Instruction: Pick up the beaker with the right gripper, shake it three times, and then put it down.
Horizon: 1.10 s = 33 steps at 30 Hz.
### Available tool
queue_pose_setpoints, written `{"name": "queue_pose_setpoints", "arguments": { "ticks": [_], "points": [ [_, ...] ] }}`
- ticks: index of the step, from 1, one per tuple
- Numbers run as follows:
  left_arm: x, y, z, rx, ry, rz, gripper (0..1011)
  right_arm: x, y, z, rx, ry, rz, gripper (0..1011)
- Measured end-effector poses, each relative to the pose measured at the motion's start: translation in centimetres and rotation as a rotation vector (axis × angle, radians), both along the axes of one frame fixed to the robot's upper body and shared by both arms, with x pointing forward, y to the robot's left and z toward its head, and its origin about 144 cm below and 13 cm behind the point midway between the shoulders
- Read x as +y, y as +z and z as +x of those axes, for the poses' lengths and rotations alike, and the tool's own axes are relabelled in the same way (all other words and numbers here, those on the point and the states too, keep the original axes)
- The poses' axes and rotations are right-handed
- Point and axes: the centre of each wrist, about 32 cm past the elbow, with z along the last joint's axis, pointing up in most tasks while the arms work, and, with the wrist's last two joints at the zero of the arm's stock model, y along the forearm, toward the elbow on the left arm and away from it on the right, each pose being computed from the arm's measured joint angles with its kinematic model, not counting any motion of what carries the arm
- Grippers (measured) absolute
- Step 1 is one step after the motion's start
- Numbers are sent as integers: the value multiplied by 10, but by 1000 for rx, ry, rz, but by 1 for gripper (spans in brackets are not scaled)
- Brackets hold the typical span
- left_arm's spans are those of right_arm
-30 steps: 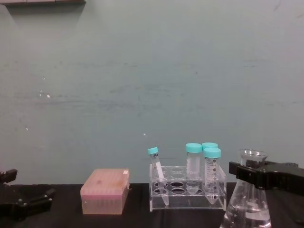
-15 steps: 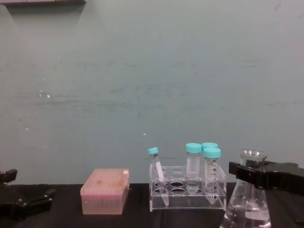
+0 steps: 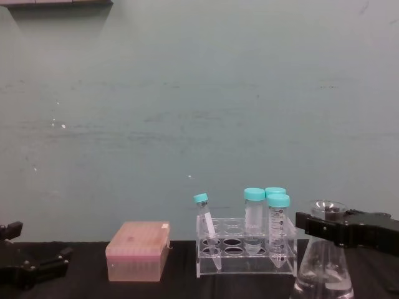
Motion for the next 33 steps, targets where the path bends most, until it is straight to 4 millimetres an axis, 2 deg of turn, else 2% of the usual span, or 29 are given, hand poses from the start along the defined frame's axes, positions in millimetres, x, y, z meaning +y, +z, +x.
{"name": "queue_pose_setpoints", "arguments": {
  "ticks": [3, 12, 22, 33],
  "points": [
    [0, 0, 0, 0, 0, 0, 1000, 0, 0, 0, 0, 0, 0, 768],
    [0, 0, 0, 0, 0, 0, 1000, 0, 0, 0, 0, 0, 0, 993],
    [0, 0, 0, 0, 0, 0, 1000, 0, 0, -1, 0, 0, -1, 1000],
    [0, 0, 0, 0, 0, 0, 1000, -7, -6, -14, 1, 10, 16, 1000]
  ]
}}
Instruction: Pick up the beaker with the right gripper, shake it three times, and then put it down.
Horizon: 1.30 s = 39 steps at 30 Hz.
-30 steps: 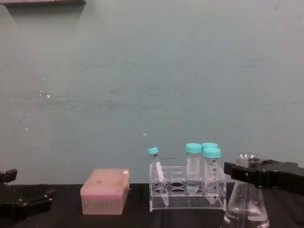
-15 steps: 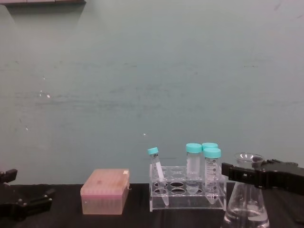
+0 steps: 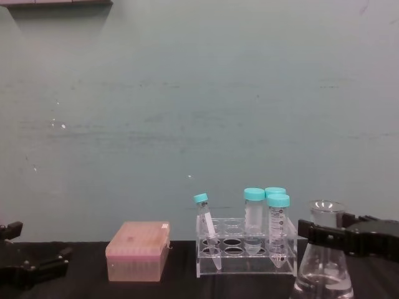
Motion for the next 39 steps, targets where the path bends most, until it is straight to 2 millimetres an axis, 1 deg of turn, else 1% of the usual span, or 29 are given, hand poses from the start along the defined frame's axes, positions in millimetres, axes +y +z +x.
{"name": "queue_pose_setpoints", "arguments": {
  "ticks": [4, 8, 13, 14, 17, 19, 22, 23, 25, 27, 28, 31, 32, 36, 39],
  "points": [
    [0, 0, 0, 0, 0, 0, 1000, -2, 0, -4, -8, 9, 9, 1000],
    [0, 0, 0, 0, 0, 0, 1000, -4, 6, -8, -44, 28, 19, 1000],
    [0, 0, 0, 0, 0, 0, 1000, -6, 23, -12, -154, 36, 32, 1000],
    [0, 0, 0, 0, 0, 0, 1000, -7, 30, -13, -197, 22, 28, 1000],
    [0, 0, 0, 0, 0, 0, 1000, -7, 40, -16, -267, -37, 15, 1000],
    [0, 0, 0, 0, 0, 0, 1000, -7, 49, -19, -320, -139, -8, 1000],
    [0, 0, 0, 0, 0, 0, 1000, -9, 54, -22, -341, -264, -32, 1000],
    [0, 0, 0, 0, 0, 0, 1000, -11, 53, -24, -327, -350, -40, 1000],
    [0, 0, 0, 0, 0, 0, 1000, -15, 49, -26, -292, -445, -49, 1000],
    [0, 0, 0, 0, 0, 0, 1000, -18, 44, -29, -257, -485, -52, 1000],
    [0, 0, 0, 0, 0, 0, 1000, -21, 38, -32, -223, -510, -56, 1000],
    [0, 0, 0, 0, 0, 0, 1000, -24, 28, -37, -174, -527, -58, 1000],
    [0, 0, 0, 0, 0, 0, 1000, -26, 21, -40, -147, -528, -55, 1000],
    [0, 0, 0, 0, 0, 0, 1000, -29, 10, -45, -101, -510, -48, 1000],
    [0, 0, 0, 0, 0, 0, 1000, -29, 5, -46, -82, -498, -46, 1000]
  ]
}}
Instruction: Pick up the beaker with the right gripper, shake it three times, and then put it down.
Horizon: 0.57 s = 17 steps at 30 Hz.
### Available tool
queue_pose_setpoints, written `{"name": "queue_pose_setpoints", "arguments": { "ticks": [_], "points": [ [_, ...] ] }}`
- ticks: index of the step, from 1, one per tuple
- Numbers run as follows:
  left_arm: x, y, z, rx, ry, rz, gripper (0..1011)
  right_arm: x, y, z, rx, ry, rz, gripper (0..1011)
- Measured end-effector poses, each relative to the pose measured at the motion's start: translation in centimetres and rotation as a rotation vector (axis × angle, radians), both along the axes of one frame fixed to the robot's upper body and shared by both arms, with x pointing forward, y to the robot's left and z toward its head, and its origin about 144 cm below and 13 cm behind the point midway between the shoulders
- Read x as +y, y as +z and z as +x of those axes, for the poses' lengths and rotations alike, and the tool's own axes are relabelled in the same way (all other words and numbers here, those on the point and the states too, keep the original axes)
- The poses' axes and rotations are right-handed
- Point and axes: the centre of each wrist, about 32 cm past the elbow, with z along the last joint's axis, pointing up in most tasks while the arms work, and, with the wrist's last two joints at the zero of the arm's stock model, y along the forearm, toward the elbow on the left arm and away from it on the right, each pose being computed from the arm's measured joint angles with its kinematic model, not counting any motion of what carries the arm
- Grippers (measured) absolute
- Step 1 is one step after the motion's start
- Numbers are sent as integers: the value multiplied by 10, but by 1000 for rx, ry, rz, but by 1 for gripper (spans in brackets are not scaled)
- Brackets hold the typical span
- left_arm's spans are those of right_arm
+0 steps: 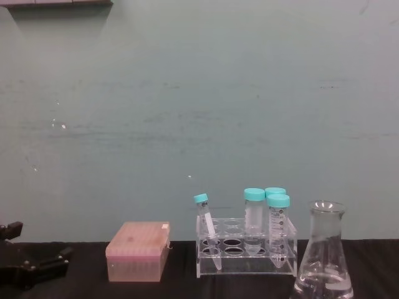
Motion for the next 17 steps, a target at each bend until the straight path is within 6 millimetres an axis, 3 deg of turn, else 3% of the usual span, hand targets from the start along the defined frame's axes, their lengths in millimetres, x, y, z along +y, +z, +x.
{"name": "queue_pose_setpoints", "arguments": {
  "ticks": [17],
  "points": [
    [0, 0, 0, 0, 0, 0, 1000, 0, 0, 0, 5, 15, 5, 1000]
  ]
}}
